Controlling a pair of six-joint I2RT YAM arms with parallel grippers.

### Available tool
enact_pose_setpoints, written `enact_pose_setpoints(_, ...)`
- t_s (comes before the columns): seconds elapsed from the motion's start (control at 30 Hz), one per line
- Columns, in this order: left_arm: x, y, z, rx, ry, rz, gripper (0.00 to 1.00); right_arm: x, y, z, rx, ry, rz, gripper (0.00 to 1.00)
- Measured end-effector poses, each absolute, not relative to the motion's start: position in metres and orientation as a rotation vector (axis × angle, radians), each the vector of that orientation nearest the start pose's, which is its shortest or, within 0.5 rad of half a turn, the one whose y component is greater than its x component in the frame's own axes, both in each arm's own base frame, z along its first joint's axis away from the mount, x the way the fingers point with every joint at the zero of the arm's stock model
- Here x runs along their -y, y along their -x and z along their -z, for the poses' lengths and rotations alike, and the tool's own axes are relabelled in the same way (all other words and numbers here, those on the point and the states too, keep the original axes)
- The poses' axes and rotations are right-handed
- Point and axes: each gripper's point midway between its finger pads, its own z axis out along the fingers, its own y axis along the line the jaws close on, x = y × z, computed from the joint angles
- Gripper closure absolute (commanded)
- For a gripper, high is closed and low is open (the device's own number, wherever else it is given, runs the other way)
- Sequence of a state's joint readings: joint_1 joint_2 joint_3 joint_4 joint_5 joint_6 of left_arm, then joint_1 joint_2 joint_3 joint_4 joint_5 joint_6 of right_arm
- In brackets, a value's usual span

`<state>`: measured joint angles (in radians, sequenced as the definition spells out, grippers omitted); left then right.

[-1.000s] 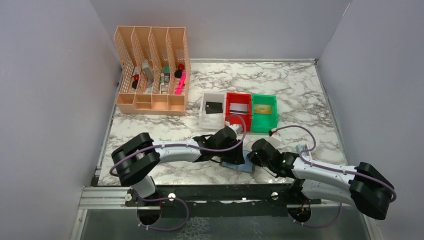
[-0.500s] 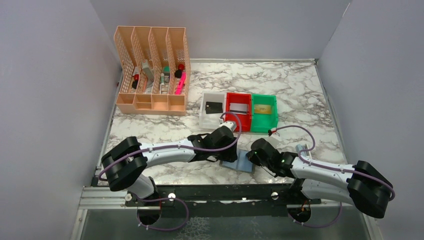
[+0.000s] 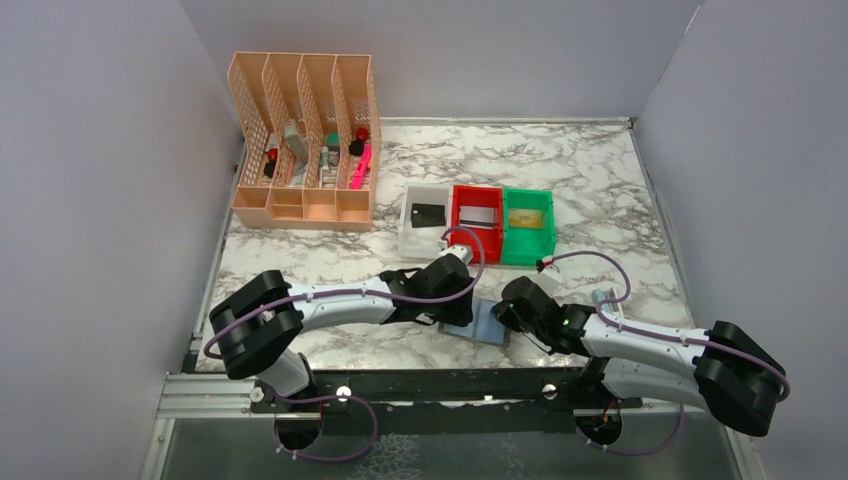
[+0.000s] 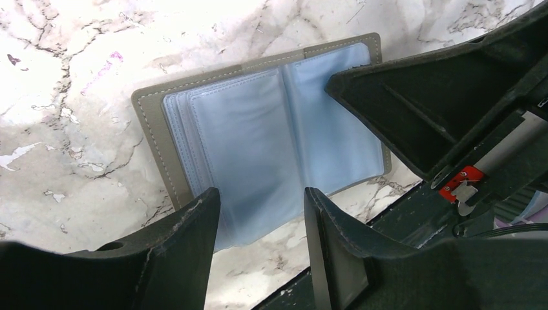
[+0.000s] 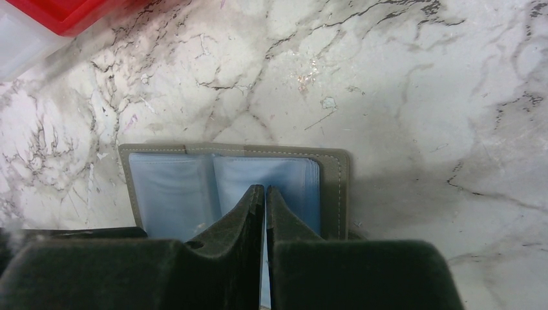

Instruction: Take the credit cards out of the card holder

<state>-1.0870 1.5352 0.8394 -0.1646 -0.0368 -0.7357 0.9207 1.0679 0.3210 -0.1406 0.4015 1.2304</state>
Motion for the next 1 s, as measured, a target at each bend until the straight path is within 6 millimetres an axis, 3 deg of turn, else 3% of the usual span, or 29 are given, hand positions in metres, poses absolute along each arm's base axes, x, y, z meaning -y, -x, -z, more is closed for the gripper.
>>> enact_pose_setpoints(0.47,0.350,-0.157,-0.058,-2.534,-0.434,0.765,0.47,-0.190,-0.185,-0.019,-2.361,-0.562,-0.539,0.88)
enact_pose_setpoints(1.0,0.376,-0.143,-0.061,-2.526,-0.508,0.949,0.48,-0.191,-0.186,-0.021,-2.350,-0.586,-0.559,0.86)
